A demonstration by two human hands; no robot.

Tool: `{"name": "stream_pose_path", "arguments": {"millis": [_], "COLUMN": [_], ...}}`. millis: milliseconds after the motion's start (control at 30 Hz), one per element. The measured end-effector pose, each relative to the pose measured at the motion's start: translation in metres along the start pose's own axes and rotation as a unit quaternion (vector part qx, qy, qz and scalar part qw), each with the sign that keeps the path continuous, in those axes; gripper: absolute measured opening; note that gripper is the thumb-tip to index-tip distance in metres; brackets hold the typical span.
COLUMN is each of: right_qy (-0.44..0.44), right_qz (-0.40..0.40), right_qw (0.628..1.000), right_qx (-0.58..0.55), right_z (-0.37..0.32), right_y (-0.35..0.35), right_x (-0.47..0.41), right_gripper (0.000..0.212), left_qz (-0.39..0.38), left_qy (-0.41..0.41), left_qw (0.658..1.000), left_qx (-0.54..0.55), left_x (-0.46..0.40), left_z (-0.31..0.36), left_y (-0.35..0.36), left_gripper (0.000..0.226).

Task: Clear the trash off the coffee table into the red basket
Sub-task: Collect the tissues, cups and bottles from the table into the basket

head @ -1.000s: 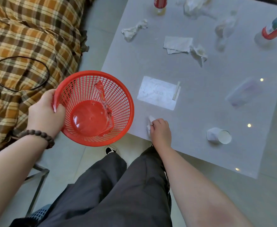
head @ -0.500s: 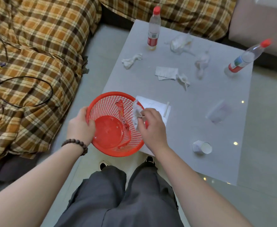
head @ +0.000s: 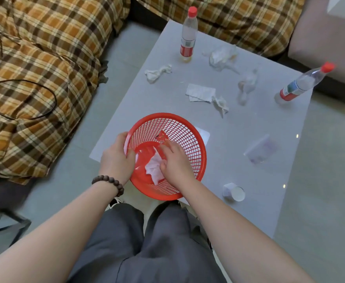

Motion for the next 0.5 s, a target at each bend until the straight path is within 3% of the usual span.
{"name": "stream_pose_path", "arguments": {"millis": [200,300,367,500], "right_qy": [-0.021,-0.035,-0.002,0.128], "right_qz": [0.017,0.083,0.116,0.096], "right_qw": [0.998,0.994,0.991,0.985], "right_qx": [-0.061,-0.069,-0.073,-0.062], "right_z": [0.018,0.033,0.059,0.134], "right_y": [-0.013,-0.027,-0.031,-0.014], "right_x": [-0.006,-0.007,-0.012,-0.034], "right_gripper": [0.044,0.038,0.034,0.040], "left_qz": [0.055,0.058,0.065,0.079], "left_qy": [-0.089,-0.139,-0.150,-0.149], "left_qw": [0.995,0.989,0.986,0.986], "left_qx": [-0.006,0.000,0.006,-0.006], "left_x": [0.001,-0.004,-0.008,-0.018], "left_z": [-0.036,-0.058,-0.063,-0.061], "left_y": [-0.016,-0.022,-0.025,-0.027], "left_gripper": [0.035,0.037,0.039,0.039]}}
Point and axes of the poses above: each hand's wrist, its own x-axis away from the middle knuckle, its own y-axis out of the palm, z = x × y, the point moved 10 cm from there along -x, towards the middle knuckle, and after that the axes turned 10 degrees about -z, right-handed, at the moved point
